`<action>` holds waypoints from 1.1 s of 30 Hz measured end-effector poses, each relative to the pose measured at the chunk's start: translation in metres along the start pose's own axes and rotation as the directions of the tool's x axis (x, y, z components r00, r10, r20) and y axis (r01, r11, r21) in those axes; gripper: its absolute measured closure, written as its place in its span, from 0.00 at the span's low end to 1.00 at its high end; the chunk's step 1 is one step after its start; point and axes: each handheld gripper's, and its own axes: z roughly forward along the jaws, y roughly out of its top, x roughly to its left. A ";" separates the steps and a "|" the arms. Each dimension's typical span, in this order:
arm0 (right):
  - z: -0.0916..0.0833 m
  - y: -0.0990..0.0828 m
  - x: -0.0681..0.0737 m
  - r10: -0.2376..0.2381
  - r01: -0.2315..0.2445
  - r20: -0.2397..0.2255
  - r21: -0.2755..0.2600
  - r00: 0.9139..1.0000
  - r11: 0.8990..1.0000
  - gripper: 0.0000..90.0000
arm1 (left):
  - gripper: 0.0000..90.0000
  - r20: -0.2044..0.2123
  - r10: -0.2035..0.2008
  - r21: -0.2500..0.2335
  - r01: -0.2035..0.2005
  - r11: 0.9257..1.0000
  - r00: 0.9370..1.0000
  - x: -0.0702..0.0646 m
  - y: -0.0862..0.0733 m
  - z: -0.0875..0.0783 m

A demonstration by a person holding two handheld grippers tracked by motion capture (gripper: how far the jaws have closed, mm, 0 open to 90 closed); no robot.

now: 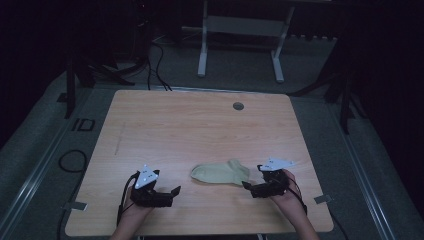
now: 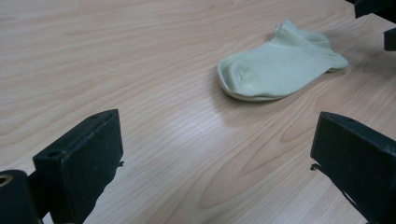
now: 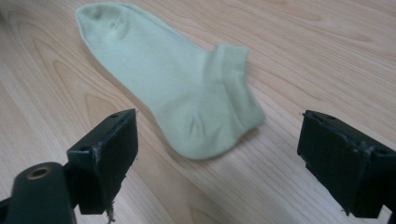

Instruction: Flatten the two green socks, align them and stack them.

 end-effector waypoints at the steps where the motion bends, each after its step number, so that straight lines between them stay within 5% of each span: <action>1: -0.002 -0.002 -0.001 0.009 -0.009 0.003 -0.006 1.000 1.000 0.14 | 0.03 -0.004 0.001 0.002 -0.001 1.000 1.000 0.001 -0.001 -0.001; 20: -0.033 -0.038 -0.030 0.091 -0.091 0.095 -0.005 0.991 0.996 0.14 | 0.03 -0.086 -0.086 -0.009 0.086 0.996 0.993 0.039 -0.027 -0.045; 33: -0.054 -0.059 -0.045 0.161 -0.160 0.172 -0.022 0.972 0.987 0.13 | 0.04 -0.153 -0.126 -0.036 0.122 0.992 0.980 0.055 -0.046 -0.070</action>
